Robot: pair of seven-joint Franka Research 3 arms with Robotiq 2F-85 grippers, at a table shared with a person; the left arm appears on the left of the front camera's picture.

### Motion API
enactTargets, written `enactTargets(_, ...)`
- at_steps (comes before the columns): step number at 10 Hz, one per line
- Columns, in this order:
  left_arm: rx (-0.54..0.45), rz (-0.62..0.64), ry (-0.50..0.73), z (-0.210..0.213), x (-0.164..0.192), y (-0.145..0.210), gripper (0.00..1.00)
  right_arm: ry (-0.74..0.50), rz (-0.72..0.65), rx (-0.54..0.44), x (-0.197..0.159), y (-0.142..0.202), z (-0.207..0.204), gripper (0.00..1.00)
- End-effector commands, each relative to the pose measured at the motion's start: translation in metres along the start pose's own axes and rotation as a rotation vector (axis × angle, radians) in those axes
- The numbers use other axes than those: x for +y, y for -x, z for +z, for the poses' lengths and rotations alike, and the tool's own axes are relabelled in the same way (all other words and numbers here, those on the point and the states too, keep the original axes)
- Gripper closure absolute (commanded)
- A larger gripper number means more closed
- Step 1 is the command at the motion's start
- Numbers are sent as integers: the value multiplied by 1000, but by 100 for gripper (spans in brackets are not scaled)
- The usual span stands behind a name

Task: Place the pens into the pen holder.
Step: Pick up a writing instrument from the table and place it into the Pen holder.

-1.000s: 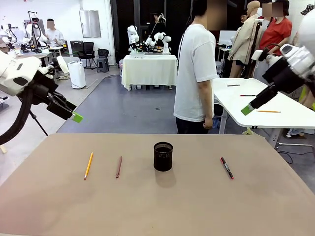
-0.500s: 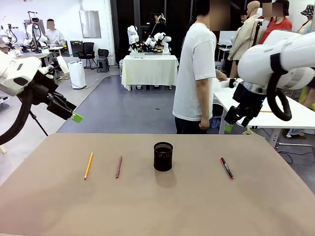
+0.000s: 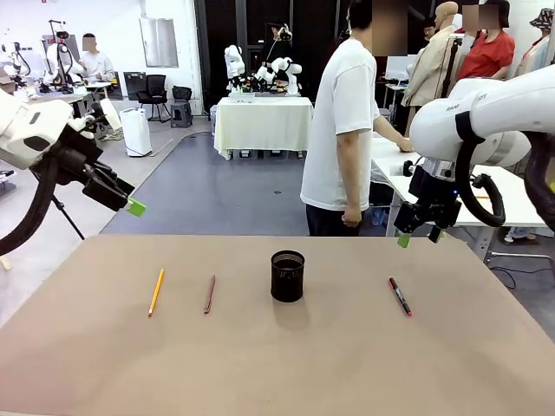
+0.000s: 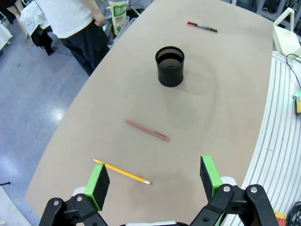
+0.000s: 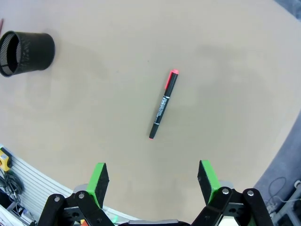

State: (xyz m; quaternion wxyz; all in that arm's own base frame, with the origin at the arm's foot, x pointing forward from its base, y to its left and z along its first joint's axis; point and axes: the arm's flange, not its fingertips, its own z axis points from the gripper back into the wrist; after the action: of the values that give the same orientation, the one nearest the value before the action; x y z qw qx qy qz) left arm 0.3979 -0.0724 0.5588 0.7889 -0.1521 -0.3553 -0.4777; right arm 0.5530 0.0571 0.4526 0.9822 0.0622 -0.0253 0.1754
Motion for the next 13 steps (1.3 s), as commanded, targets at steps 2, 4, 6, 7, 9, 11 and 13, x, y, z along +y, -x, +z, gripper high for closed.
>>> enactTargets(2, -8, 7, 5, 1, 0, 0, 0, -6, 16, -14, 6, 2, 10, 0)
enactTargets(4, -8, 7, 5, 1, 0, 0, 0, 55, -99, -30, 3, -18, -13, 0)
enactTargets(6, -8, 7, 5, 1, 0, 0, 0, 97, -146, -3, -4, -39, -60, 0)
enactTargets(7, -8, 7, 5, 1, 0, 0, 0, 119, -164, 8, -6, -41, -79, 0)
enactTargets(9, -8, 7, 5, 1, 0, 0, 0, 134, -183, 30, -6, -38, -105, 0)
enactTargets(11, -8, 7, 5, 1, 0, 0, 0, 103, -220, 62, -5, -41, -129, 0)
enactTargets(13, -8, 7, 5, 1, 0, 0, 0, 115, -243, 73, -2, -44, -142, 0)
